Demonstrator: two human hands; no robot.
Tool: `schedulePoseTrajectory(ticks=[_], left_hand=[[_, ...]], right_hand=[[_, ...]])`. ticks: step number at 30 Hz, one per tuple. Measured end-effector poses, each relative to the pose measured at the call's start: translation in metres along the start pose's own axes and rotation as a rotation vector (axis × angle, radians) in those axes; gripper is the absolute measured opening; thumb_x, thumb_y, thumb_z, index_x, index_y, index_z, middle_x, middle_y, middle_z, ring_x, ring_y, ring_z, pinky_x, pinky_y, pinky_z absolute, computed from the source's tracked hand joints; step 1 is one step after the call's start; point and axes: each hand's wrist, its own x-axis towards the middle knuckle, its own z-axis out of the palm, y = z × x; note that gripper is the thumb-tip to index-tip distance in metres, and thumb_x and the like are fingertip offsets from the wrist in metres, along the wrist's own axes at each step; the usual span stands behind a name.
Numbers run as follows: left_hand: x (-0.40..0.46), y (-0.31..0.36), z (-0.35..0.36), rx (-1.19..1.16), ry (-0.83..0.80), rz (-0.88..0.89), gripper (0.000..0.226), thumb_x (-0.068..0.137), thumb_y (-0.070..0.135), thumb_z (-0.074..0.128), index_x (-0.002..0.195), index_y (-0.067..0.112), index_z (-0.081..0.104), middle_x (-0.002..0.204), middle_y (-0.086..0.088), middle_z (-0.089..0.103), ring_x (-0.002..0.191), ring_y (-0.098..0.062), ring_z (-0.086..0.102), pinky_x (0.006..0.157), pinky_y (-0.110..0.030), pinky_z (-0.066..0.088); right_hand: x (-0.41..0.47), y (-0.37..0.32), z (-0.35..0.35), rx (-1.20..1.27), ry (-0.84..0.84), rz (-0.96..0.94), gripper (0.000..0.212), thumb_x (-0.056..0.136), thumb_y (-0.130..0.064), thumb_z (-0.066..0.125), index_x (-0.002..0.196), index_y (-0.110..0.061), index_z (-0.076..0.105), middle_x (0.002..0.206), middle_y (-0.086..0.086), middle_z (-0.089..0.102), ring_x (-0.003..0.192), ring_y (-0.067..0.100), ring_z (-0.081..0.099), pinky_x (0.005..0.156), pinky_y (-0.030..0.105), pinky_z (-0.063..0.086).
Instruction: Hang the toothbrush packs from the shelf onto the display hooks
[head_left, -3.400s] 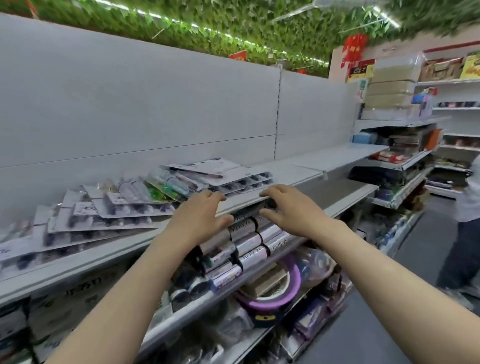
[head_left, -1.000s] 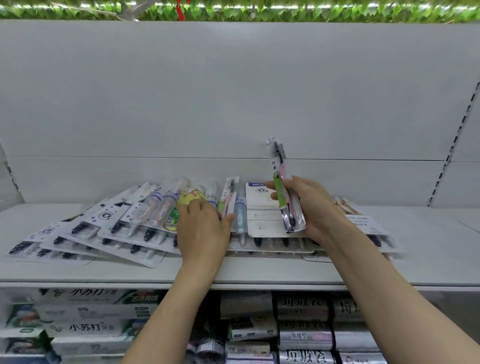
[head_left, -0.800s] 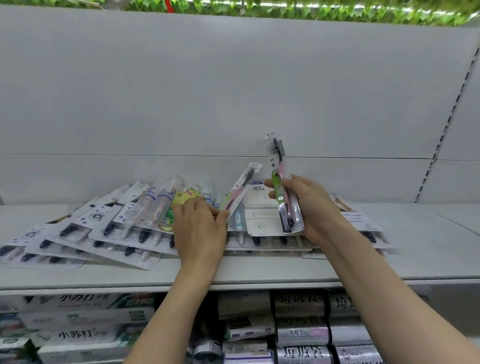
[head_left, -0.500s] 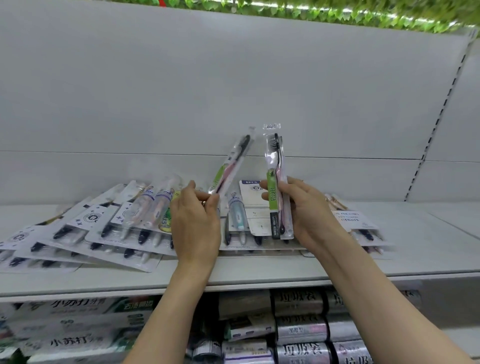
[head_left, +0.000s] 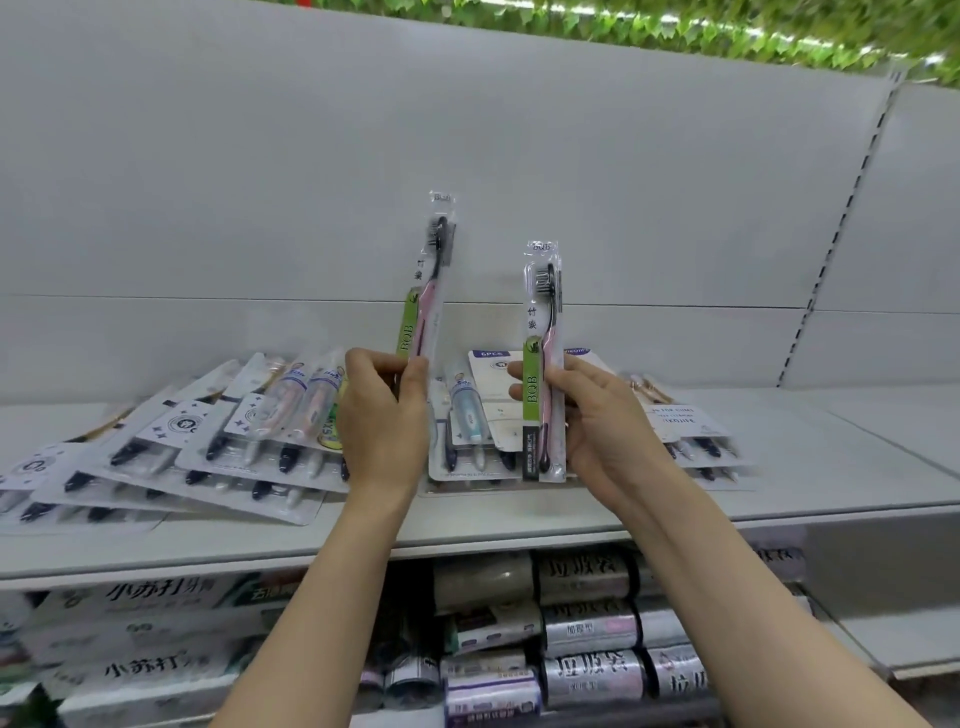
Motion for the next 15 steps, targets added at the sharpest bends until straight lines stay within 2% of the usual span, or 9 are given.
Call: schedulePoseTrajectory(ticks=[2,5,8,11,15], left_hand=[[0.001,-0.002,0.000,0.008,0.021,-0.023,0.019,0.094,0.030,0.064,0.102,0.015,0.054,0.083,0.015,0.057,0.074,0.004,0.053,0.061,-0.016,0.038],[0.000,0.001,0.001,0.052,-0.017,-0.047,0.024,0.091,0.029,0.068,0.103,0.015,0.052,0.081,0.012,0.057,0.077,-0.014,0.060,0.068,-0.032,0.046],[-0.003,0.010,0.007,-0.010,-0.101,-0.149,0.043,0.087,0.027,0.074,0.120,0.017,0.047,0.086,0.004,0.057,0.083,-0.022,0.062,0.075,-0.038,0.052],[-0.009,0.014,0.012,-0.001,-0.118,-0.155,0.056,0.086,0.027,0.075,0.134,0.018,0.047,0.097,-0.002,0.056,0.089,-0.021,0.059,0.076,-0.032,0.046],[-0.022,0.020,0.008,-0.021,-0.099,-0.093,0.035,0.091,0.025,0.068,0.123,0.016,0.060,0.102,0.001,0.064,0.089,-0.015,0.059,0.072,-0.024,0.043]], right_hand=[[-0.004,-0.001,-0.001,-0.007,-0.006,0.005,0.026,0.103,-0.009,0.047,0.105,-0.010,0.072,0.108,0.007,0.076,0.093,0.018,0.071,0.084,0.038,0.055],[-0.016,-0.007,-0.004,0.011,-0.031,0.015,0.025,0.103,-0.008,0.047,0.105,-0.009,0.072,0.108,0.008,0.076,0.091,0.018,0.071,0.076,0.031,0.058],[-0.029,-0.014,-0.010,0.037,-0.042,0.028,0.026,0.103,-0.008,0.047,0.101,-0.009,0.073,0.106,0.009,0.077,0.089,0.018,0.071,0.067,0.031,0.060],[-0.044,-0.020,-0.022,0.045,-0.038,0.023,0.025,0.103,-0.009,0.047,0.107,-0.006,0.072,0.108,0.011,0.076,0.088,0.018,0.071,0.067,0.031,0.059],[-0.060,-0.021,-0.039,0.053,-0.041,0.007,0.026,0.103,-0.008,0.046,0.118,-0.002,0.067,0.111,0.011,0.075,0.092,0.019,0.071,0.077,0.028,0.058]])
